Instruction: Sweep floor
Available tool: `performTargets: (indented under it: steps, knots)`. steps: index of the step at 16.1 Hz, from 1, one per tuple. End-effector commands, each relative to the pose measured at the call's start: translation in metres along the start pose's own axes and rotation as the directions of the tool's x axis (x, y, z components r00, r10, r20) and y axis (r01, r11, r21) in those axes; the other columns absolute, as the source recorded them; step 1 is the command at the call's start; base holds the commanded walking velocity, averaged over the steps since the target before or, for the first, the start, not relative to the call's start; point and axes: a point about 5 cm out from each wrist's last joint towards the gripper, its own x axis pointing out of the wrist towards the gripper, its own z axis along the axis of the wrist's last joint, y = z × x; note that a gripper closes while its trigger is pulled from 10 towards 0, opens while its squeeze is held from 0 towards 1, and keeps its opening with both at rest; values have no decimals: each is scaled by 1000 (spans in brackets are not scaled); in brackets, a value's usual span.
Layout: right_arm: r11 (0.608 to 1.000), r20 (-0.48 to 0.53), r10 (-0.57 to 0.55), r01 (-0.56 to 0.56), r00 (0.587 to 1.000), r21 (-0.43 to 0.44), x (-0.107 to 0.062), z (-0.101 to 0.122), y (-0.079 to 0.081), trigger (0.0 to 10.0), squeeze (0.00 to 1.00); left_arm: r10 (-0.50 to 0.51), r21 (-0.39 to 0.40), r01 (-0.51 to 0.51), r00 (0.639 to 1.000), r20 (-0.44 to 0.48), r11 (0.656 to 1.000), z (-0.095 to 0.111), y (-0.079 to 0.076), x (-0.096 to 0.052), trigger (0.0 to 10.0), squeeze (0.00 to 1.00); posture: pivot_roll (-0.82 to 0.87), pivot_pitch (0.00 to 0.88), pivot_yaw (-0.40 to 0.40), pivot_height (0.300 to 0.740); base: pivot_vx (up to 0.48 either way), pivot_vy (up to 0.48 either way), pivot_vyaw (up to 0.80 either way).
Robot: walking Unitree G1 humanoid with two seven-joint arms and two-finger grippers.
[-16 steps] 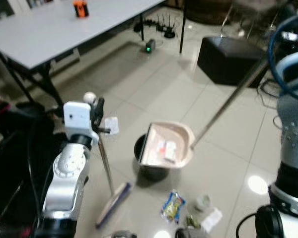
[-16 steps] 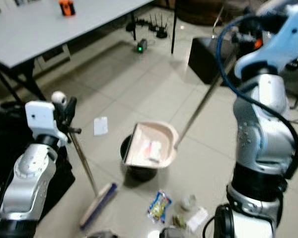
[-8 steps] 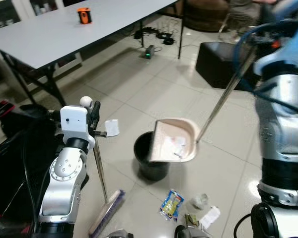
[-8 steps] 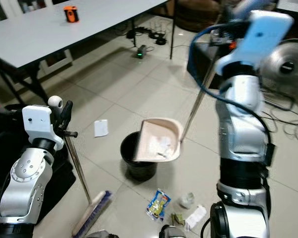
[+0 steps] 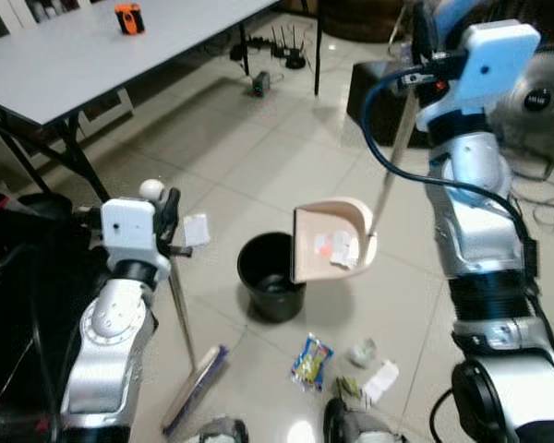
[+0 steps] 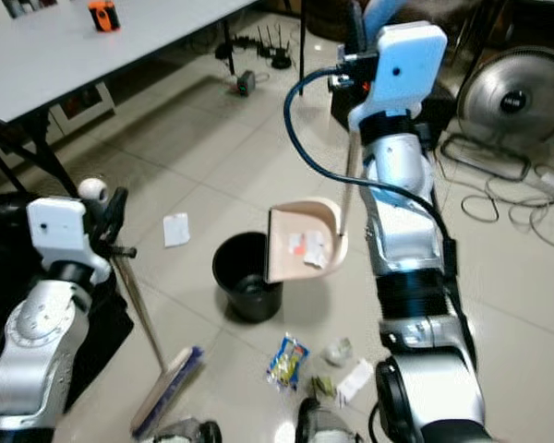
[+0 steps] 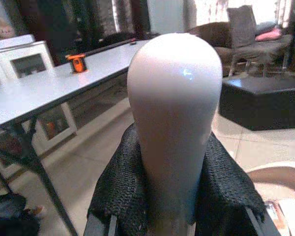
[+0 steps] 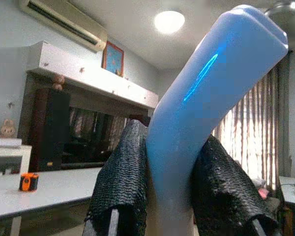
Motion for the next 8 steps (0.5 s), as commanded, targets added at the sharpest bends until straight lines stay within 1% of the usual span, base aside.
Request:
performTargets:
  steps: [1,3,4,6,8]
  knots:
    - [1000,82,-12,11,997,6,9,13,1,10000,0,22,17,-22,1000,14,1000,6,7,-4,10000,0,31,166,51,740,0,0,0]
    - [1000,88,-23,22,996,13,11,12,2,10000,0,30,19,-30,999,12,999,7,11,-8,10000,0,48,187,52,740,0,0,0]
    - [999,110,-37,34,993,30,16,12,4,10000,0,57,20,-57,998,7,998,10,18,-13,10000,0,60,210,51,740,0,0,0]
    - [998,131,-42,37,991,42,20,14,6,10000,0,72,25,-72,997,8,997,12,21,-15,10000,0,65,221,48,740,0,0,0]
    - [998,167,-38,29,985,56,29,18,10,10000,0,99,39,-100,995,13,994,16,27,-21,10000,0,80,238,33,740,0,0,0]
